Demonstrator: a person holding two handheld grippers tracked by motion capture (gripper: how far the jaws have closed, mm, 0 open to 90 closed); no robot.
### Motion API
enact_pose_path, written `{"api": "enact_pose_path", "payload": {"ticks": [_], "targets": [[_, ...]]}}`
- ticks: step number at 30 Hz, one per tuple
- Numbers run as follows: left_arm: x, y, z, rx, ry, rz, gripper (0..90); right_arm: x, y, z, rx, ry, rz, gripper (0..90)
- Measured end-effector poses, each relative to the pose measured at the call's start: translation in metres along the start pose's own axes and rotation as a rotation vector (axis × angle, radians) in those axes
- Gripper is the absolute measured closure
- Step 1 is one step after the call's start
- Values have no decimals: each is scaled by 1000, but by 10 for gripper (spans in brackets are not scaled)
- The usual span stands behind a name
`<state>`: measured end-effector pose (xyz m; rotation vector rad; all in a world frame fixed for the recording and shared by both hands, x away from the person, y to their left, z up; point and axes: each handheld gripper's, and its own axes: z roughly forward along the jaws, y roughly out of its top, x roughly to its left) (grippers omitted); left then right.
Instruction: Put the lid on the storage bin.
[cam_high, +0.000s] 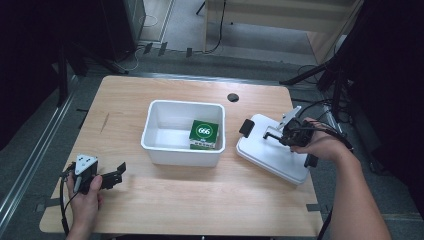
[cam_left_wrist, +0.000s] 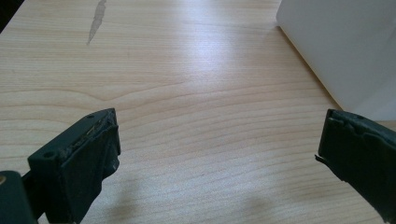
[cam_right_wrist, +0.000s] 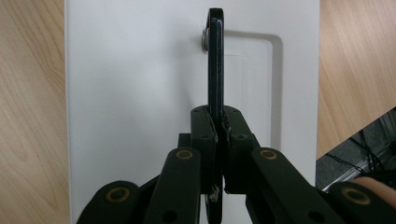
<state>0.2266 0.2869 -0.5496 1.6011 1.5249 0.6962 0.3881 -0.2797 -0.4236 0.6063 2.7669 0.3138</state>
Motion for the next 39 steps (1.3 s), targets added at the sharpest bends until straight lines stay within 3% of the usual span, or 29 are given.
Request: {"api": "enact_pose_path", "payload": {"ticks": [7,18,39], "targets": [[0,0,0,1,1,0,0,-5,4,-16,4,-5,-14,856],[0,0,0,1,0,4,0,-10,21,-46,-14,-16,-77,857],[-1,0,1,-2,3,4,0,-19,50,-93,-64,-48,-121,857]]}}
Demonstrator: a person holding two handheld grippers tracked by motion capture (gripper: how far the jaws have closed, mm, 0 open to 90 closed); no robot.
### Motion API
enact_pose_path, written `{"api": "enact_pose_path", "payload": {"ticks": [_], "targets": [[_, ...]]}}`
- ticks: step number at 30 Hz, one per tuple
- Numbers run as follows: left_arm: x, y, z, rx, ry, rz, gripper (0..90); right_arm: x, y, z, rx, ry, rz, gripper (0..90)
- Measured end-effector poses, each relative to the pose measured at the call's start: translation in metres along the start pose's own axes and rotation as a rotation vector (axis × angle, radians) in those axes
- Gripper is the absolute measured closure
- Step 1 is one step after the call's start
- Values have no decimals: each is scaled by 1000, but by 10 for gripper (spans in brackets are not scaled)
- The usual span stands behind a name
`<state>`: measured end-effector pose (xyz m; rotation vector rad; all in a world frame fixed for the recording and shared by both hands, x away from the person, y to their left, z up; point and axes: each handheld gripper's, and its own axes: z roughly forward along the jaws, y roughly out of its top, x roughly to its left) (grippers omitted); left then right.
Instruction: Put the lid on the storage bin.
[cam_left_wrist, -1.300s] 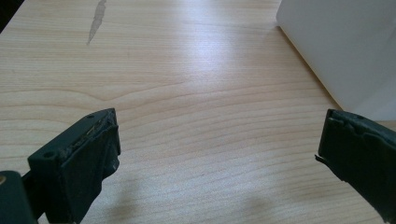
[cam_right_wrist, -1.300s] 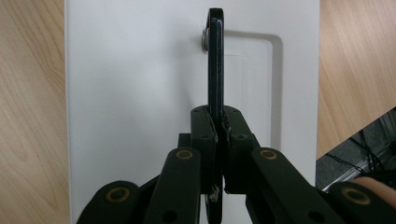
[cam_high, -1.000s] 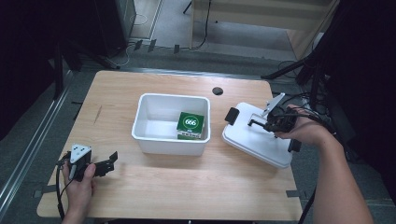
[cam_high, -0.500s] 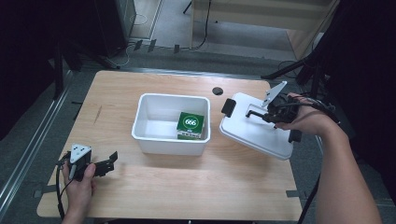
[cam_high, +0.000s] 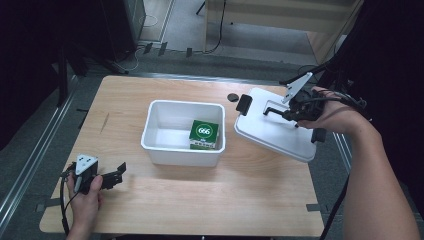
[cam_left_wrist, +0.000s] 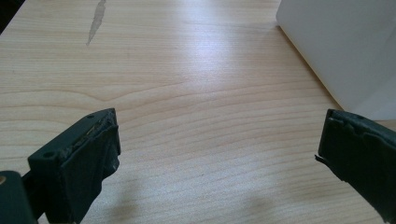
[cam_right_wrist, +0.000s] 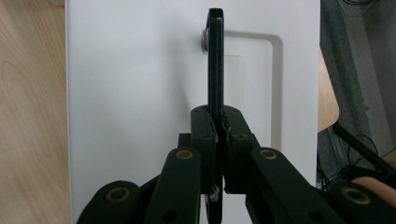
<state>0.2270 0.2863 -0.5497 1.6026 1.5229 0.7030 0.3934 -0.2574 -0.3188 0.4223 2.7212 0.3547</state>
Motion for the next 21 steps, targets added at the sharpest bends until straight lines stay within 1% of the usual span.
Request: {"api": "enact_pose_path", "payload": {"ticks": [4,6,7,8,11,15,18,21], "targets": [[0,0,0,1,0,2,0,1,8,-3,-3,8,-11,857],[0,0,0,3,0,2,0,1,12,-4,-13,11,-22,857],[0,0,0,2,0,1,0,2,15,-5,-11,14,-18,857],[0,0,0,2,1,1,0,2,17,-5,-14,14,-28,857],[0,0,0,5,-1,6,0,3,23,-5,-17,19,-35,857],[0,0,0,1,2,1,0,4,34,-6,-26,27,-54,857],[0,0,0,1,2,3,0,5,42,-6,-32,33,-59,857],[0,0,0,0,1,4,0,7,49,-4,-30,38,-74,857]]}}
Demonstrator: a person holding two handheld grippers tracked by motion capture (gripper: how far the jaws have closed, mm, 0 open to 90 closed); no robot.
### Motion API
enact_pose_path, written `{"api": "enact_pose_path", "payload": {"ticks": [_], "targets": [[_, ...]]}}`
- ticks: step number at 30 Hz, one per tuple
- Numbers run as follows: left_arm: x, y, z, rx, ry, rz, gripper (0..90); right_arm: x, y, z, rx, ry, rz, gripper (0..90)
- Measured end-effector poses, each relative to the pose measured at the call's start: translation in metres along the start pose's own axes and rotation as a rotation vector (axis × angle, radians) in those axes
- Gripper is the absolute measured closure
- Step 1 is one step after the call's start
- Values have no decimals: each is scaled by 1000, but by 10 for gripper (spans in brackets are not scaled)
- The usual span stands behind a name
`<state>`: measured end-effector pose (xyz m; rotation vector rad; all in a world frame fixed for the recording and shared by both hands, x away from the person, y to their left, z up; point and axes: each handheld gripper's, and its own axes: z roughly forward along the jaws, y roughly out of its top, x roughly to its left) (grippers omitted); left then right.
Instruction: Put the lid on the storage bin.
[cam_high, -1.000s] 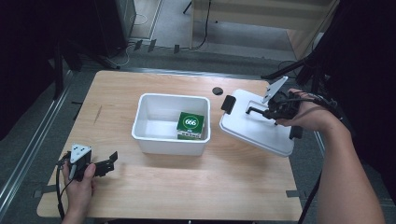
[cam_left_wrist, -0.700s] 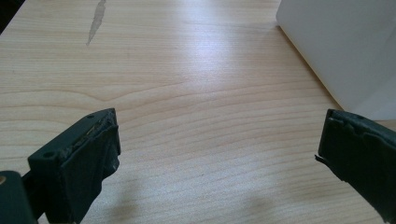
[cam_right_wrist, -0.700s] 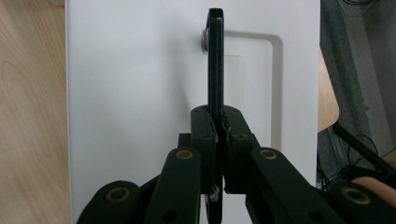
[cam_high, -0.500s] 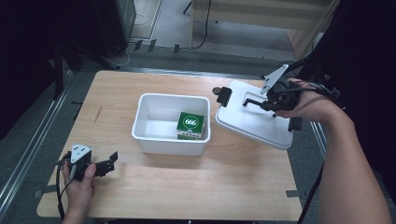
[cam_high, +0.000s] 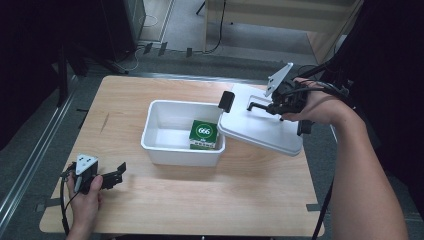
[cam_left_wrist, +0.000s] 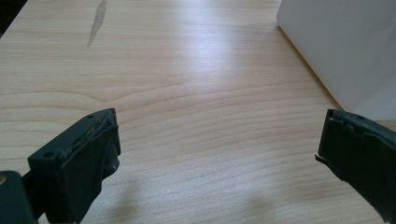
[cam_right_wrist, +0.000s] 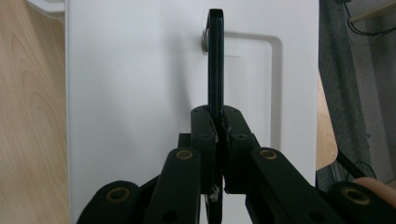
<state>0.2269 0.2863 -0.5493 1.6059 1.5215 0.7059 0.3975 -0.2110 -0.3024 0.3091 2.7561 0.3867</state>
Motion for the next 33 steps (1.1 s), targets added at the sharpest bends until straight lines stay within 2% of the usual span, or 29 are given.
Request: {"api": "enact_pose_path", "payload": {"ticks": [23,33], "targets": [[0,0,0,3,-5,4,0,13,64,10,-23,41,-87,857],[0,1,1,7,1,7,0,21,90,24,-33,66,-124,857]]}}
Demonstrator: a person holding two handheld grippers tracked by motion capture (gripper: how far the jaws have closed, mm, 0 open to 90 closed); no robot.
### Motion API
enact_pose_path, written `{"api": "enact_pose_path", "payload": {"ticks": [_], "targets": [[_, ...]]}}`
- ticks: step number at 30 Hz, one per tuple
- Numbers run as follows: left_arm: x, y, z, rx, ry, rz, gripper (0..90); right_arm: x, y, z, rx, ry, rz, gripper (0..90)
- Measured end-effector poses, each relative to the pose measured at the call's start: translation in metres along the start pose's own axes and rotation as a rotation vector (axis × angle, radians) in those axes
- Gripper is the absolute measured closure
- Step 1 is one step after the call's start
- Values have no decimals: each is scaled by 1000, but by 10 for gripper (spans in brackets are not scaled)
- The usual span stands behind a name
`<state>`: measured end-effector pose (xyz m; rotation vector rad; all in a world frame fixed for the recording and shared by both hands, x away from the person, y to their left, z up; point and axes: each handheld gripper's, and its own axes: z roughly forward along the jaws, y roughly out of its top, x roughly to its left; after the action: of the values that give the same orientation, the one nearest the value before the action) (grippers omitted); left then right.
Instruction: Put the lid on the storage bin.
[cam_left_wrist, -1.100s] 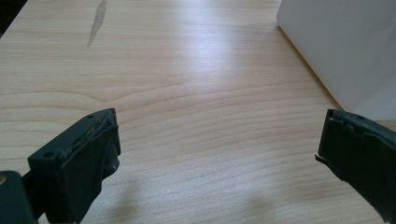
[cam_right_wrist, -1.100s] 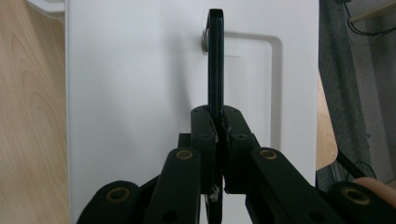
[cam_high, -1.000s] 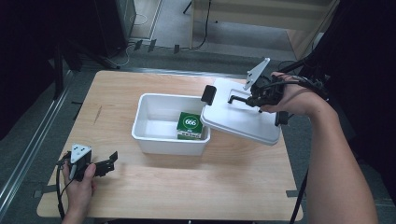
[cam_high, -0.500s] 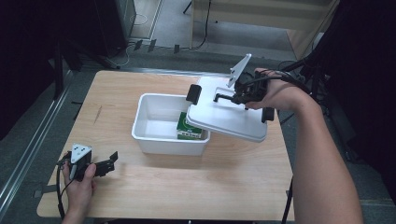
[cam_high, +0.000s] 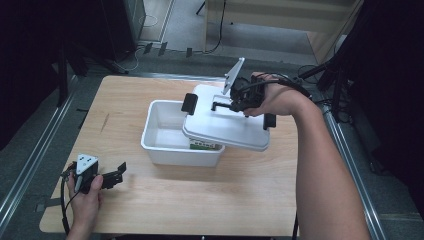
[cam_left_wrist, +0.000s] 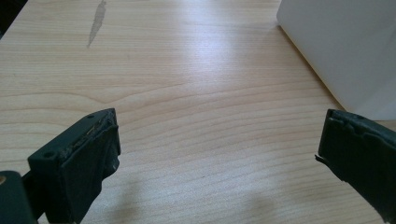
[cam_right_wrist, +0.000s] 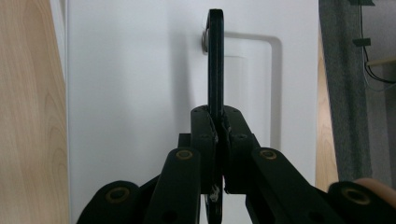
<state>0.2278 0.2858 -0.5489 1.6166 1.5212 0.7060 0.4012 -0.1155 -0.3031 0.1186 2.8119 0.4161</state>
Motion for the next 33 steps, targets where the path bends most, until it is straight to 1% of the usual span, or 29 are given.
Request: {"api": "enact_pose_path", "payload": {"ticks": [8,10,11,16,23,29,30,32,33], "targets": [[1,0,-1,-2,-7,-7,0,5,21,11,-9,17,-27,857],[2,0,-1,-7,-10,-14,0,6,26,15,-17,27,-37,857],[2,0,-1,-8,-10,-16,0,7,29,17,-12,32,-35,857],[2,1,0,-7,-8,-16,0,9,42,26,-17,47,-61,857],[2,1,0,-2,-9,-14,0,14,57,37,-11,63,-77,857],[3,1,0,-1,-12,-15,0,16,69,43,-17,73,-96,857],[3,1,0,0,-12,-16,0,17,71,43,-16,75,-92,857],[3,1,0,1,-14,-16,0,17,76,44,-15,74,-102,857],[3,2,0,1,-14,-17,0,17,77,44,-19,74,-100,857]]}}
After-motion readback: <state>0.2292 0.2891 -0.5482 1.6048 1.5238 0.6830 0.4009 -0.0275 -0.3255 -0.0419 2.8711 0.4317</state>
